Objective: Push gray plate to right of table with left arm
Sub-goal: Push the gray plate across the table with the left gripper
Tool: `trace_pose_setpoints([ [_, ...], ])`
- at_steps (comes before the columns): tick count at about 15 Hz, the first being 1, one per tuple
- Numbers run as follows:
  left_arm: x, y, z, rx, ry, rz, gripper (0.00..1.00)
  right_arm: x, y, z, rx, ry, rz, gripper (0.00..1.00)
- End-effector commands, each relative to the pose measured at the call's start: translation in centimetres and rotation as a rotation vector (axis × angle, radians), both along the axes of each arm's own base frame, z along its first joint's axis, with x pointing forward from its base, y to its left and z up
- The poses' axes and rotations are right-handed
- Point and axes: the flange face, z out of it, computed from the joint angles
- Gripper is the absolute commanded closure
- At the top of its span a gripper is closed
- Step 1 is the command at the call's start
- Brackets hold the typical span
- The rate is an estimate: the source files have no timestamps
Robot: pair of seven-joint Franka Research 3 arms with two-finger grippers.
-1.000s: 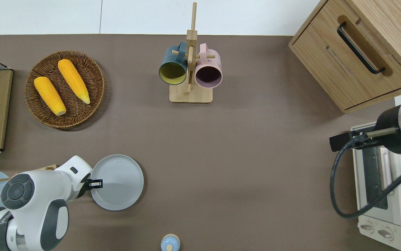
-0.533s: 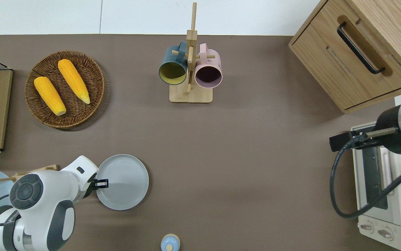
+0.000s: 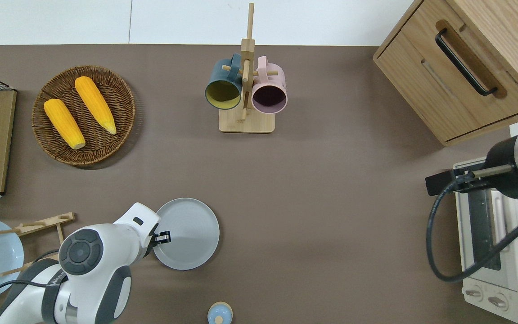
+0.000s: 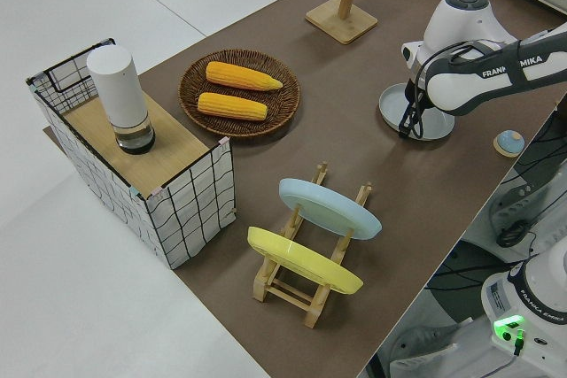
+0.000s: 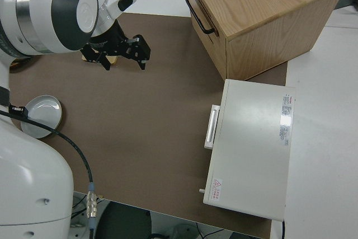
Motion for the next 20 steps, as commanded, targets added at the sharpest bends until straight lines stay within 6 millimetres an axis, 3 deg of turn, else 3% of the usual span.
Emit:
trace_pose_setpoints([
  [1,0.2,-5.0,-1.9,0.005,0.025,0.036,1.00,-0.2,-0.2,0.4,0.009,0.005,-0.006,0.017],
  [11,0.7,-18.3,-2.7,-0.002,0.028,0.140,1.00,-0.2,-0.2,0.4,0.009,0.005,-0.006,0.017],
  [15,0.9,-22.2,-3.2,-0.010,0.035,0.178,1.00,-0.2,-0.2,0.4,0.009,0.005,-0.006,0.017],
  [20,0.2,-25.9,-2.6,-0.040,0.036,0.214,1.00,-0.2,-0.2,0.4,0.009,0.005,-0.008,0.017],
])
